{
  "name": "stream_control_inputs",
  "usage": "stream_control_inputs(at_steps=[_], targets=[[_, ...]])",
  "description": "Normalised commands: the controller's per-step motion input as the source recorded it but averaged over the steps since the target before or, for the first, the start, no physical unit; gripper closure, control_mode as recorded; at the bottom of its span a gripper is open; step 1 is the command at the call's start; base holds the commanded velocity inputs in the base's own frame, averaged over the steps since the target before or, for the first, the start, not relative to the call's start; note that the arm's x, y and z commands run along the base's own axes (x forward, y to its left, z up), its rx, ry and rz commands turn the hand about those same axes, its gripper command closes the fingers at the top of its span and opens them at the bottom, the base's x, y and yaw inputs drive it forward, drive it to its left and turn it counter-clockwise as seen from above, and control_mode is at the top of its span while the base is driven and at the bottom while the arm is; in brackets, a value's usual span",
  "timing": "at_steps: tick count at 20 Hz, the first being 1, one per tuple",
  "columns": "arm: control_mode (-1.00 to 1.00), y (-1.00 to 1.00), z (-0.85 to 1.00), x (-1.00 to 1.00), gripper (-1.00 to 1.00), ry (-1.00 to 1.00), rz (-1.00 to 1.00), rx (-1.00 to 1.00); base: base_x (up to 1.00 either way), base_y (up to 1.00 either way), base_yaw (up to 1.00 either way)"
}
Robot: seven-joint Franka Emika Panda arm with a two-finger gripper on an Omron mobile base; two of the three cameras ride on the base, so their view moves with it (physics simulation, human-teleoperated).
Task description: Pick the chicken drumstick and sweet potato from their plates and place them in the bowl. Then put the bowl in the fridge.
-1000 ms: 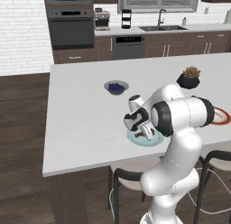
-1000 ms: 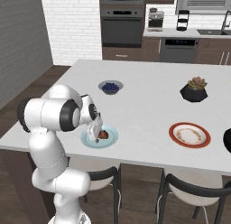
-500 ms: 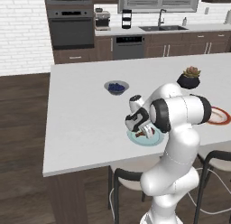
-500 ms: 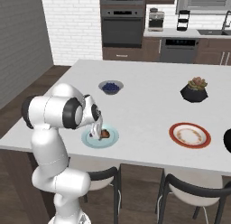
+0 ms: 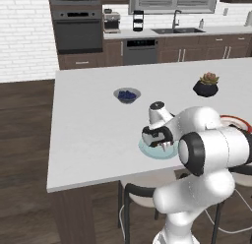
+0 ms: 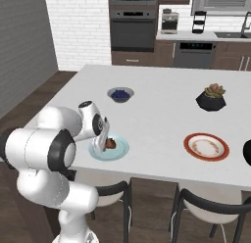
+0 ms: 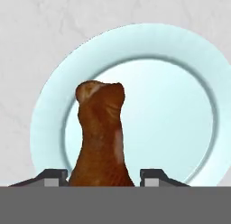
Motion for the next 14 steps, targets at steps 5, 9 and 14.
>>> stream_control_inputs(at_steps=[5, 9, 14], targets=[[-1.00, -0.32, 0.75, -0.18, 1.00, 0.09, -0.43, 0.20, 0.00, 0.00, 0.00], [-1.00, -0.17, 0.59, -0.07, 1.00, 0.06, -0.49, 0.22, 0.00, 0.00, 0.00], [-1.00, -0.01, 0.38, -0.17, 1.00, 0.01, -0.73, 0.25, 0.00, 0.00, 0.00]])
